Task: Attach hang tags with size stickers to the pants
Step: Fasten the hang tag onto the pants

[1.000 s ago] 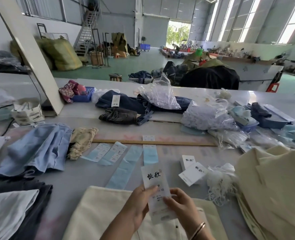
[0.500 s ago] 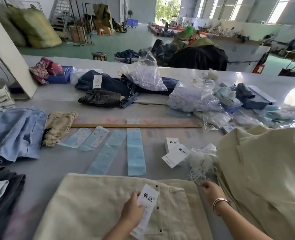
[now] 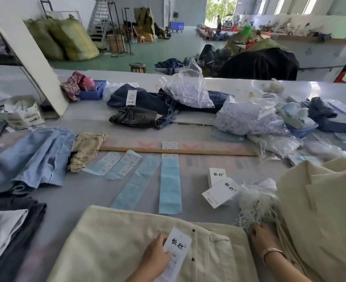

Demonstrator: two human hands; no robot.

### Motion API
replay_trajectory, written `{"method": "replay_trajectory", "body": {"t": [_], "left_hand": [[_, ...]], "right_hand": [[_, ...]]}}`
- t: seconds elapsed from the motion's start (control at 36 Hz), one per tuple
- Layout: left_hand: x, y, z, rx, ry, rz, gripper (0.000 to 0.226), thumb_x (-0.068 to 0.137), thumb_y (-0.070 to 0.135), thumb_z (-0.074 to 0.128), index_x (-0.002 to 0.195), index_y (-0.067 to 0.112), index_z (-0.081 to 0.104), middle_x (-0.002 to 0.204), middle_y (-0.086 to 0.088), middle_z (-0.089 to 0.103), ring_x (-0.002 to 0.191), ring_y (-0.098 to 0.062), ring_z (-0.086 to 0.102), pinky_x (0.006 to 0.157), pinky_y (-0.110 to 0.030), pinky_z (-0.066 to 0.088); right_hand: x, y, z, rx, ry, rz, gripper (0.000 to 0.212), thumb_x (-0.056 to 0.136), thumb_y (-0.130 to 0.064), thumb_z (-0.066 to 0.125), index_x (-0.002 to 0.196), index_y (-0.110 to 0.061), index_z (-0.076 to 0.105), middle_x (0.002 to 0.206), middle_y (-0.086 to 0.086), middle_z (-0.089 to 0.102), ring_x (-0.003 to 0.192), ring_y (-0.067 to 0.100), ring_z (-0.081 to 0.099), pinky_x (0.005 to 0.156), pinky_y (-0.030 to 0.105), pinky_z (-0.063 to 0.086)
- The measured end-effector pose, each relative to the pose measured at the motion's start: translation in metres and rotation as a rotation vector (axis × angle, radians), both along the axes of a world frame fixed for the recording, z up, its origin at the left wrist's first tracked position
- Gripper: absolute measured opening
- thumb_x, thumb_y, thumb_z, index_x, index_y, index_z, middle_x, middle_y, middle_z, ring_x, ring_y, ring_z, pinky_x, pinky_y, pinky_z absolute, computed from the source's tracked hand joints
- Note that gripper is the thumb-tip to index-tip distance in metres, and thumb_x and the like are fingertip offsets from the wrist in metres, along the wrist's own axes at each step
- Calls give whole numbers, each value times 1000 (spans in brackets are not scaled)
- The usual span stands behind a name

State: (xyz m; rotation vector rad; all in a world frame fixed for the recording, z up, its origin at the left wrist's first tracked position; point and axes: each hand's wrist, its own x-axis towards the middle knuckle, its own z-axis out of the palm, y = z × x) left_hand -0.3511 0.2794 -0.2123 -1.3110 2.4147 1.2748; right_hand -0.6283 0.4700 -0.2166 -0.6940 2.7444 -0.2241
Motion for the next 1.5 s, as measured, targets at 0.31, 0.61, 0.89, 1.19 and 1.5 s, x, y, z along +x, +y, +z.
{"method": "replay_trajectory", "body": {"t": [0.31, 0.61, 0.89, 1.19, 1.5], "left_hand": [[-2, -1, 1, 63, 9, 68, 13, 86, 19, 56, 97, 23, 53, 110, 3, 68, 99, -15, 63, 77, -20, 45], [-6, -4, 14, 287, 256, 229, 38, 88, -10, 39, 64, 11, 58, 70, -13, 60, 67, -20, 56, 58, -25, 41], [-1, 4, 59, 906, 707, 345, 58, 103, 23, 24, 79, -6, 68, 34, -2, 26, 29, -12, 24, 38, -15, 22], [7, 2, 79, 1013, 736, 404, 40, 100, 22, 36, 92, 0, 68, 35, -3, 27, 25, -12, 26, 36, -14, 23], [25, -4, 80, 823, 745, 226, 32, 100, 16, 34, 83, -3, 54, 36, -1, 31, 26, -9, 28, 35, -17, 27]], "right_hand": [[1, 9, 36, -626, -34, -452, 5, 78, -7, 70, 76, -2, 71, 68, 15, 62, 69, 26, 51, 64, 32, 34], [56, -37, 98, -1087, -765, -508, 23, 90, 6, 44, 70, -6, 46, 61, 14, 69, 52, 15, 57, 45, 21, 42], [136, -80, 126, -1087, -1083, -253, 17, 91, 3, 49, 75, -1, 56, 47, 1, 37, 35, 9, 33, 46, 24, 30], [193, -85, 106, -893, -888, -77, 27, 90, 2, 54, 64, -7, 54, 37, -1, 34, 28, 8, 27, 34, 12, 20], [207, -70, 102, -781, -758, -62, 18, 93, -8, 55, 78, -8, 65, 63, 6, 64, 29, 9, 37, 32, 17, 26]]}}
